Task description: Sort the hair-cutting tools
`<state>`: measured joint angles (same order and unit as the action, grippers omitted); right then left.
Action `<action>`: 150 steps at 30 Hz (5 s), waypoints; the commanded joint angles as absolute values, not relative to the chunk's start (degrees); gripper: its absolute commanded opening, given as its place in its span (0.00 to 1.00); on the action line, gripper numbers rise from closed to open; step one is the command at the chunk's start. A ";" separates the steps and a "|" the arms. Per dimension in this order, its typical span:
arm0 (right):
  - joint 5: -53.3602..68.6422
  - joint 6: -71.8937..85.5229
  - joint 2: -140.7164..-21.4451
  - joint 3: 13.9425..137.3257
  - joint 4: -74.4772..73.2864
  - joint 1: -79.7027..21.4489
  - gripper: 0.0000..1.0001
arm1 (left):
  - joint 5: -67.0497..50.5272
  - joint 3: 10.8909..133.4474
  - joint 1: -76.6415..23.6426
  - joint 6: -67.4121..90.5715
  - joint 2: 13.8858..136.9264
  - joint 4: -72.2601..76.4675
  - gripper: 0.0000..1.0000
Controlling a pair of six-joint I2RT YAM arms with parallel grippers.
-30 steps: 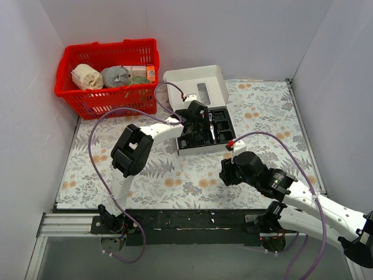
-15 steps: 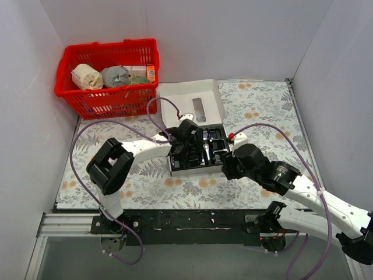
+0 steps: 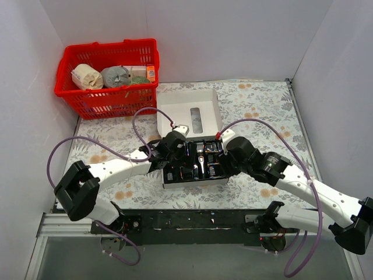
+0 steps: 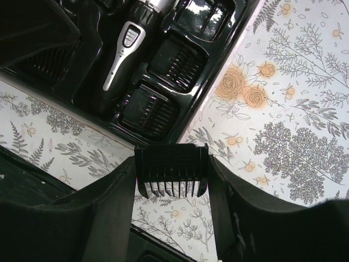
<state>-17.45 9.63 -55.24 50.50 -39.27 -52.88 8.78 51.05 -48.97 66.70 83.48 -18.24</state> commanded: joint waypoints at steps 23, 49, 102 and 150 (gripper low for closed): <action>-19.35 -24.14 -72.51 56.86 -23.30 -48.70 0.29 | 11.08 51.16 -49.39 75.32 54.07 -37.09 0.98; 15.47 -45.26 -93.69 74.53 -33.93 -34.89 0.33 | 2.64 46.85 -49.39 74.71 41.49 -33.31 0.98; 10.29 -44.04 -93.26 78.58 -35.95 -36.47 0.72 | -1.67 45.79 -49.39 70.31 42.19 -31.20 0.98; -10.72 10.63 -96.76 66.88 -22.06 -38.06 0.01 | 9.23 51.15 -49.39 78.13 43.42 -37.88 0.98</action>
<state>-8.23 10.39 -95.48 65.67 -25.41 -38.52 7.77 49.06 -49.25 78.43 43.77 -36.99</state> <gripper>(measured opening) 0.021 0.982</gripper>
